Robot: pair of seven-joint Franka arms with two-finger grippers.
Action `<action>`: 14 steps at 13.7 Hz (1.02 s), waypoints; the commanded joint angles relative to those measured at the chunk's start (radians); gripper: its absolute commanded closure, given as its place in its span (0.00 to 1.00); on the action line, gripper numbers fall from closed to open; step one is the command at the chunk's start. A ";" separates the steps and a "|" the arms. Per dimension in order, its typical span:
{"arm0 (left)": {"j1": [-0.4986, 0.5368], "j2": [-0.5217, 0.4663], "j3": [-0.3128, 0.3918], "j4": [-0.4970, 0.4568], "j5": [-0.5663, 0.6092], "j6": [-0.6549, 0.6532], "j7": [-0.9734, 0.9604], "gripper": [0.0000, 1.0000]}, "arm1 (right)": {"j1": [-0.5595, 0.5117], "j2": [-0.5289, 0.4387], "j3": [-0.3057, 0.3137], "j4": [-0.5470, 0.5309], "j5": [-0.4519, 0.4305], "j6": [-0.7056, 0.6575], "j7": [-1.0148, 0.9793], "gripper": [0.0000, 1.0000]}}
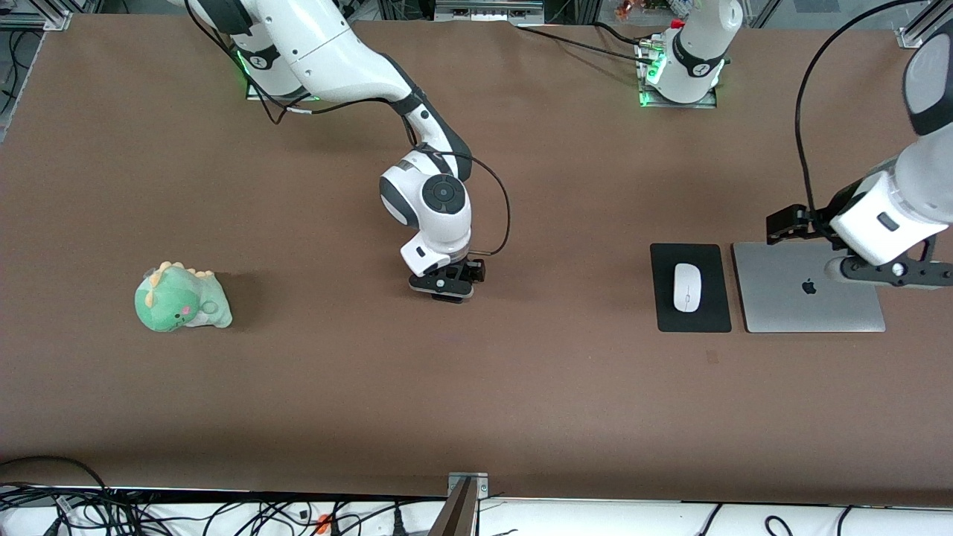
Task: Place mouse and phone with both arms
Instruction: 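Release the mouse and raise the left gripper while the right lifts phone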
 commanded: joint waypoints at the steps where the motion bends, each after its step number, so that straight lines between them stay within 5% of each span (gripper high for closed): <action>1: 0.001 -0.001 0.000 0.012 0.012 -0.015 -0.013 0.00 | -0.002 0.003 0.000 -0.001 -0.017 0.011 -0.005 0.07; 5: -0.008 -0.047 0.032 -0.007 0.010 0.003 -0.007 0.00 | -0.011 0.002 0.000 0.001 -0.017 0.009 -0.015 0.47; 7: -0.023 -0.103 0.078 -0.066 -0.004 0.037 -0.003 0.00 | -0.019 -0.009 -0.002 0.005 -0.015 0.005 -0.028 0.50; 11: -0.103 -0.326 0.135 -0.359 0.001 0.233 0.003 0.00 | -0.089 -0.087 0.000 0.005 0.005 -0.124 -0.174 0.50; 14: -0.152 -0.331 0.195 -0.366 -0.001 0.226 0.059 0.00 | -0.187 -0.159 0.000 0.002 0.089 -0.246 -0.408 0.50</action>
